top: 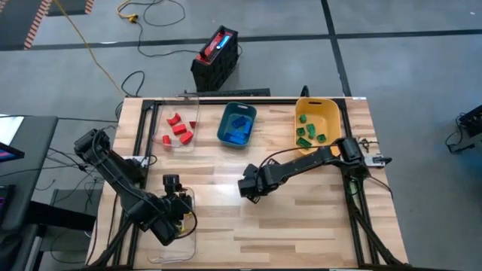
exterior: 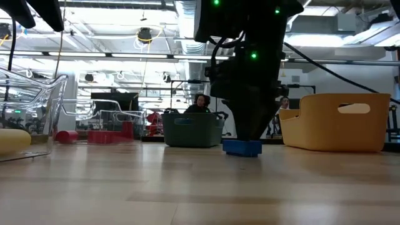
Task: Sort blocks
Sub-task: Put the blue game piece into the blue bin
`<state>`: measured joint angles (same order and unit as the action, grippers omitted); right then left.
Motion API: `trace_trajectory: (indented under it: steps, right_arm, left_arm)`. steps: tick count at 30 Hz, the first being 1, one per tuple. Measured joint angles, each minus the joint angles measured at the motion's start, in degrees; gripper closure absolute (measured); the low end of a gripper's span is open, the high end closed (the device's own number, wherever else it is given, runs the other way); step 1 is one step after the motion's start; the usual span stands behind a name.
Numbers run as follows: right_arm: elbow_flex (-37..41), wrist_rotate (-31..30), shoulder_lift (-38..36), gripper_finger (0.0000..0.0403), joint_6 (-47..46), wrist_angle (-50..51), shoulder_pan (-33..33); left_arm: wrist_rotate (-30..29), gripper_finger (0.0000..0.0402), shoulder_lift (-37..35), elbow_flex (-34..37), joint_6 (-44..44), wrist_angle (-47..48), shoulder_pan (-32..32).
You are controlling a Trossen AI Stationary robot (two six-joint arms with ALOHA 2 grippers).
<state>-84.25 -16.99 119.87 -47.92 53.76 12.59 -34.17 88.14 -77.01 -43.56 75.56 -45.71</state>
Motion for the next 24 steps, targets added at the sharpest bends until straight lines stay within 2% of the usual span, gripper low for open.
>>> trace_trajectory:
  steps: [4, 14, 24]
  right_arm:
    - [0.0, 1.9, 0.85, 0.0182, 1.73, -0.34, -0.77]
    - [0.59, -0.11, -4.85, 0.0219, 4.68, -0.87, -1.18]
    - [0.52, -0.96, -7.74, 0.0228, 4.27, -1.08, -1.39]
  left_arm:
    - [0.59, 0.0164, 0.0, -0.02, -0.23, 0.01, 0.02]
    - [0.74, 0.0164, 0.0, -0.01, -0.23, 0.08, 0.02]
    - [1.38, 0.0164, 0.0, -0.02, -0.23, 0.2, 0.02]
